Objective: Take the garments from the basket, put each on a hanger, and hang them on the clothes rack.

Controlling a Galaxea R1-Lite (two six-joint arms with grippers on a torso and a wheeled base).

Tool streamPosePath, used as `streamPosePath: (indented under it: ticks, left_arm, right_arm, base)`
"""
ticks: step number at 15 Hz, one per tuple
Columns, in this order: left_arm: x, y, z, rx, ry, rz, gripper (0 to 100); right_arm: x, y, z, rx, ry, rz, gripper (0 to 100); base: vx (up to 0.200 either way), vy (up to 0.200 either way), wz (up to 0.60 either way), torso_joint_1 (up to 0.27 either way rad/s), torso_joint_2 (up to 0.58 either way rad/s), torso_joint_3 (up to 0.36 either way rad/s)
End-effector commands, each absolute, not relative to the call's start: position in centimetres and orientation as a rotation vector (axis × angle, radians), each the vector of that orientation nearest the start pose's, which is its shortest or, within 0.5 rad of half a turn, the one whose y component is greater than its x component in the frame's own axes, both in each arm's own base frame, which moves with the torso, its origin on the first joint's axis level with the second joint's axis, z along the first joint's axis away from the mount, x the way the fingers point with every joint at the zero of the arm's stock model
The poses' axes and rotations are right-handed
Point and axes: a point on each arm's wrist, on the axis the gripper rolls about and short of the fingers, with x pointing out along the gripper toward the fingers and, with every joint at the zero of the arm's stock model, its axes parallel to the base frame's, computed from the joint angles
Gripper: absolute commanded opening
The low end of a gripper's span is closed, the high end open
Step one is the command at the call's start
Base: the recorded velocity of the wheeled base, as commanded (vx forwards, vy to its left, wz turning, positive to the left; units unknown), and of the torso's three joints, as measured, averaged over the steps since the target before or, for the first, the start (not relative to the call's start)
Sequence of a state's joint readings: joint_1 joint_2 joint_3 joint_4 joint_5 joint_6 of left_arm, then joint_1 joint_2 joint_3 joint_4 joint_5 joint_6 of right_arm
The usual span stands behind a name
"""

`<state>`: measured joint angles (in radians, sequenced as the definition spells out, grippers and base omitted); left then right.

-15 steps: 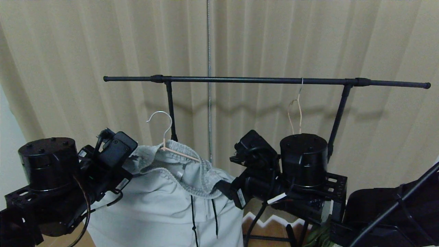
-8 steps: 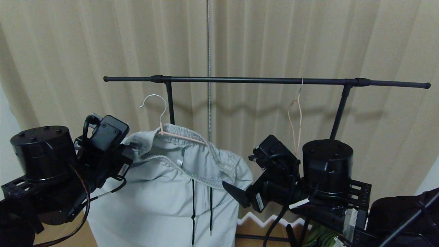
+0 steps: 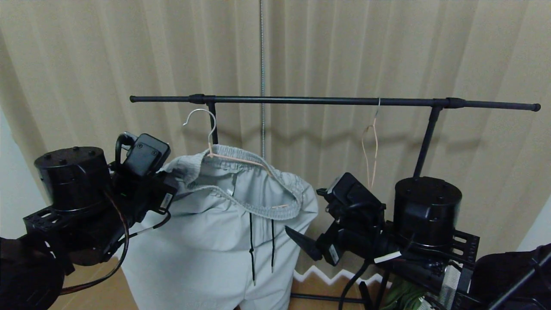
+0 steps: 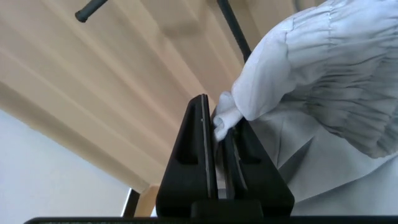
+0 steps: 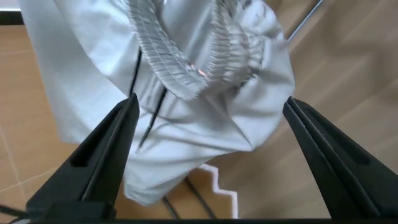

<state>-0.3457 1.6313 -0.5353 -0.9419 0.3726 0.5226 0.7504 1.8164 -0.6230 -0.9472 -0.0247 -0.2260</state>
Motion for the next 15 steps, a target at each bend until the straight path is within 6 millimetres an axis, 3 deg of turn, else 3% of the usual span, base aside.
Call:
streamPosePath:
  ticks: [1,7,10,15]
  left_arm:
    - [25.3,-9.1,15.8,0.579,0.156,-0.046,0]
    - [23.9,-12.1,15.6,0.586,0.129,-0.170,0]
    - [23.5,-12.6,15.5,0.592,0.125,-0.192,0]
    - [22.8,-13.0,15.1,0.594,0.115,-0.223,0]
  right_arm:
    - [23.2,21.6,14.1,-0.314,0.101,0.746,100]
    - [27.6,24.2,14.2,-0.413,0.039,0.706,100]
    - [29.6,23.9,14.0,-0.433,0.061,0.660,100]
    - [30.2,23.1,13.7,-0.439,0.087,0.636,100]
  base:
    - [0.000,0.000,0.00,0.000,0.00,0.000]
    - [0.000,0.000,0.00,0.000,0.00,0.000]
    - [0.000,0.000,0.00,0.000,0.00,0.000]
    - [0.000,0.000,0.00,0.000,0.00,0.000]
